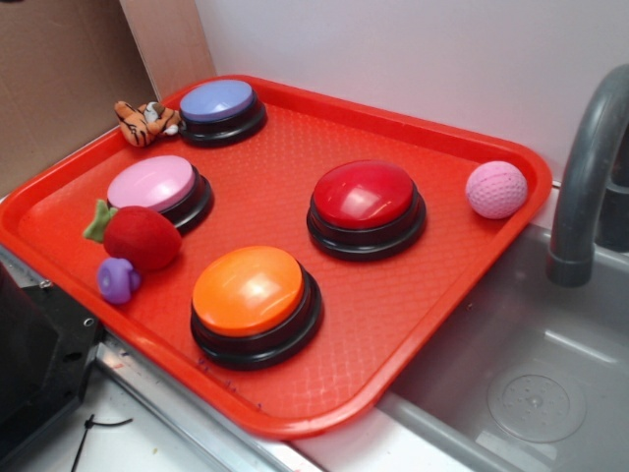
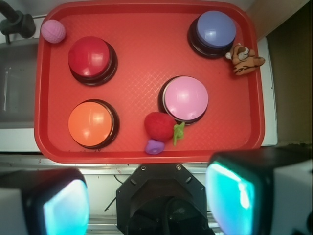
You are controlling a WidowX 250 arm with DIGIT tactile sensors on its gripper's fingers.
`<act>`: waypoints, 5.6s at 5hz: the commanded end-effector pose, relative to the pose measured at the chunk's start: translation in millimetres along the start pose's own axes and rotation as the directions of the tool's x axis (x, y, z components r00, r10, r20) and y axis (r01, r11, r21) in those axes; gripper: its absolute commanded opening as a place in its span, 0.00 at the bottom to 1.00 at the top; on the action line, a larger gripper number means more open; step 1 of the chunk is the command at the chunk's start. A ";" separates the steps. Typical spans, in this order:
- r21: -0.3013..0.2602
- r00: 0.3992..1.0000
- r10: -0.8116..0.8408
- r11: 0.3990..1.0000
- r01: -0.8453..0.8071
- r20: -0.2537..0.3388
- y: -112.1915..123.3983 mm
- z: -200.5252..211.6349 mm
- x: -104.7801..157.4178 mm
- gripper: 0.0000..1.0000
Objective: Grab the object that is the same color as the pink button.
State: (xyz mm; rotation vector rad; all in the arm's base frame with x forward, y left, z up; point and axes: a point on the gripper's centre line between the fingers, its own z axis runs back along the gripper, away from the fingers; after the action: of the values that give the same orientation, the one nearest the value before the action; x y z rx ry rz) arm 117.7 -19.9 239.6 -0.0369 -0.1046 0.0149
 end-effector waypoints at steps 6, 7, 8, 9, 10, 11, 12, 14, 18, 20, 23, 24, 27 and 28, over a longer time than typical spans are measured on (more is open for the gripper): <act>0.049 0.820 -0.528 0.846 0.531 0.220 -41.0 -65.2 128.6 1.00; 0.056 0.713 -0.630 0.760 0.648 0.307 -60.1 -79.3 147.6 1.00; 0.054 0.599 -0.724 0.652 0.757 0.344 -80.3 -97.4 164.2 1.00; 0.052 0.497 -0.776 0.557 0.829 0.388 -94.7 -110.3 169.2 1.00; 0.001 0.454 -0.809 0.490 0.872 0.373 -109.1 -129.2 178.4 1.00; -0.012 0.413 -0.841 0.436 0.900 0.351 -121.9 -145.0 185.4 1.00; -0.038 0.376 -0.856 0.389 0.920 0.356 -132.0 -154.2 187.2 1.00; -0.079 0.347 -0.876 0.341 0.937 0.334 -147.3 -174.7 187.3 1.00; -0.129 0.364 -0.894 0.341 0.931 0.263 -171.0 -205.2 177.5 0.46; -0.125 0.373 -0.895 0.352 0.928 0.244 -174.7 -210.7 175.4 0.00; -0.073 0.619 -0.758 0.619 0.782 0.206 -130.7 -160.7 186.1 0.00; -0.083 0.799 -0.596 0.795 0.601 0.079 -99.8 -116.9 185.2 0.00; 0.058 0.996 0.088 0.995 -0.087 -0.019 -14.2 -44.5 138.7 0.00; 0.083 0.990 0.140 0.987 -0.138 -0.017 -4.6 -38.1 124.3 0.00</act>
State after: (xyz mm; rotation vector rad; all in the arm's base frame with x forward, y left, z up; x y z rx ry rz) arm 248.4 -2.4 195.2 0.0407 -0.0230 0.1417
